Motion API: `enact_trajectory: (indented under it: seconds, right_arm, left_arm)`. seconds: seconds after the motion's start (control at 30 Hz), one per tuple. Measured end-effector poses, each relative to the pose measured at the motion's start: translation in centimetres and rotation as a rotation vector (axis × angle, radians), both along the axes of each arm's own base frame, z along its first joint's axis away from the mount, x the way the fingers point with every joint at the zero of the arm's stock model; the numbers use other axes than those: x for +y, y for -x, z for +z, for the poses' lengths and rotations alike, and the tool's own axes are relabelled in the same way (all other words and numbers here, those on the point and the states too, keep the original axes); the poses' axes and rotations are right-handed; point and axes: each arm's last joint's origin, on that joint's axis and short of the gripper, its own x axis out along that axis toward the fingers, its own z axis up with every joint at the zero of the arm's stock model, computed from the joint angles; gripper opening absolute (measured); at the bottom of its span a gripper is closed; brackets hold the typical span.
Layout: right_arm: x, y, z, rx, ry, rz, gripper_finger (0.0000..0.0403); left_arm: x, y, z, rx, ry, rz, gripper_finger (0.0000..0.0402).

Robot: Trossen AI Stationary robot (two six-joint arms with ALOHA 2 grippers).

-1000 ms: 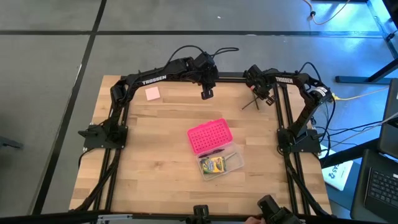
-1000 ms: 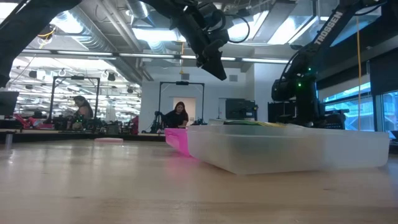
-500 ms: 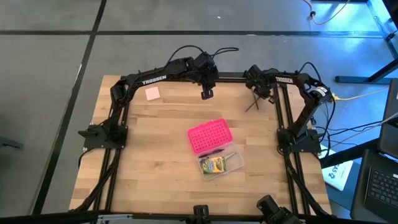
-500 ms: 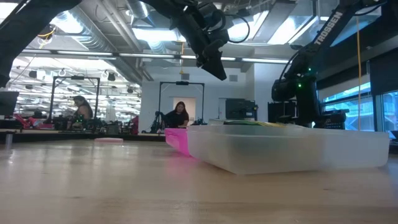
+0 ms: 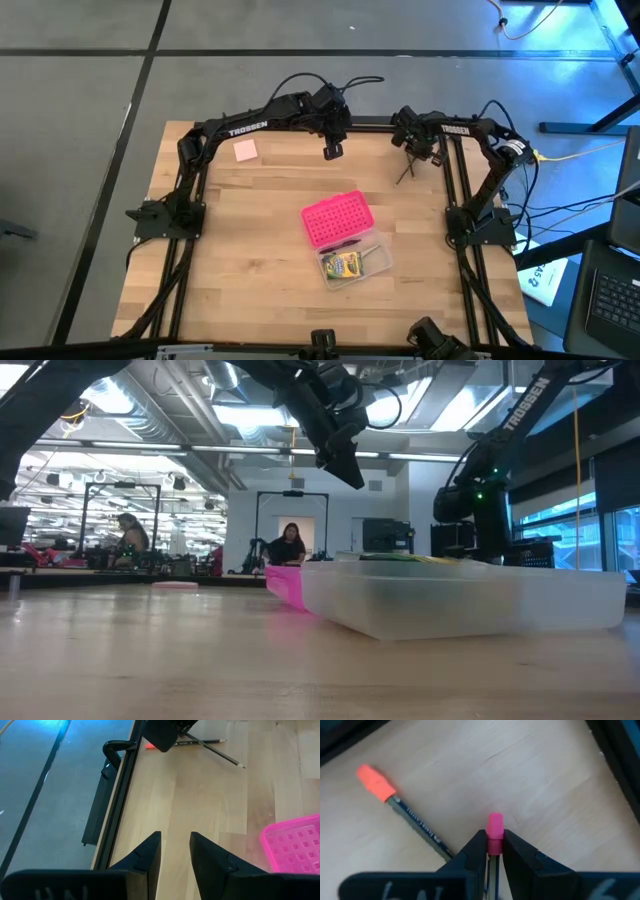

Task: Pack school essentials
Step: Put the pencil with the pink top eraser into the pink box

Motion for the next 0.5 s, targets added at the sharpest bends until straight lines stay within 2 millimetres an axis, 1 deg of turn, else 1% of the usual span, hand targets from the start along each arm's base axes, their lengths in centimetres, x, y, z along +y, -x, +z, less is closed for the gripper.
enact_trajectory:
  seconds: [0.1, 0.5]
  right_arm:
    - [0.20, -0.35, 0.01, 0.008, 0.002, 0.039, 0.0060]
    - [0.29, -0.58, 0.01, 0.009, 0.010, 0.052, 0.0060]
  left_arm:
    - [0.01, 0.01, 0.00, 0.000, 0.000, 0.000, 0.0096]
    - [0.01, -0.06, 0.06, -0.010, 0.000, 0.004, 0.0096]
